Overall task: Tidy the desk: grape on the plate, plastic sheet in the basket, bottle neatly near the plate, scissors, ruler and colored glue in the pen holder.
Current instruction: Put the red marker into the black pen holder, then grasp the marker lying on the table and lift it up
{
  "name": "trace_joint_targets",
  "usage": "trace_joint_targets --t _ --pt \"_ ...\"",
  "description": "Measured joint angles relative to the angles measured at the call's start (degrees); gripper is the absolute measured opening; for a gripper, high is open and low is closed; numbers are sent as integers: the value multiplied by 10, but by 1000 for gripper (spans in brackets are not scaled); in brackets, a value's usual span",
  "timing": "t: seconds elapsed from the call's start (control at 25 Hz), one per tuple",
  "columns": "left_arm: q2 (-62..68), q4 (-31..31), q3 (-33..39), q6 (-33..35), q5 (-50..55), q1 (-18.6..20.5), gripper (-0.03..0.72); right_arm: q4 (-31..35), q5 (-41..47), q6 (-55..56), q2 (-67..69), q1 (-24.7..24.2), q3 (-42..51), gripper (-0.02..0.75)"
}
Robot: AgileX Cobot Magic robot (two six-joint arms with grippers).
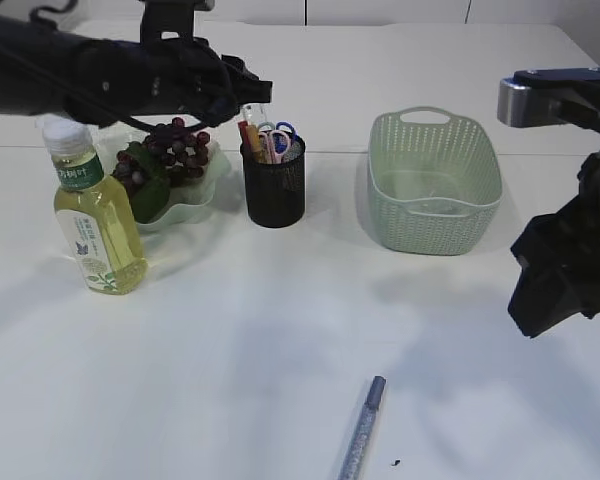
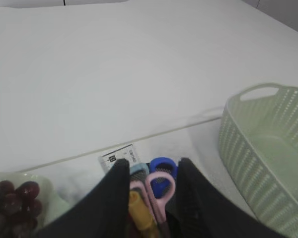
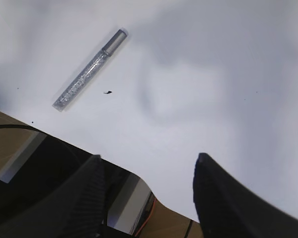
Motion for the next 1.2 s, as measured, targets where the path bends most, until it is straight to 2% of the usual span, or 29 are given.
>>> trace_joint_targets --t 0.2,0.44,0.64,0.92,1.2 --pt "-75 8 0 0 181 -27 242 6 0 0 0 0 0 449" --pt "-148 0 0 0 409 -106 242 12 0 0 0 0 0 449" --pt "-164 -9 0 -21 526 -154 242 43 0 0 0 0 0 449" --pt "-165 -20 0 -30 672 -159 242 88 0 0 0 0 0 449" --pt "-183 -26 0 -31 715 -160 242 112 -20 13 0 0 0 449"
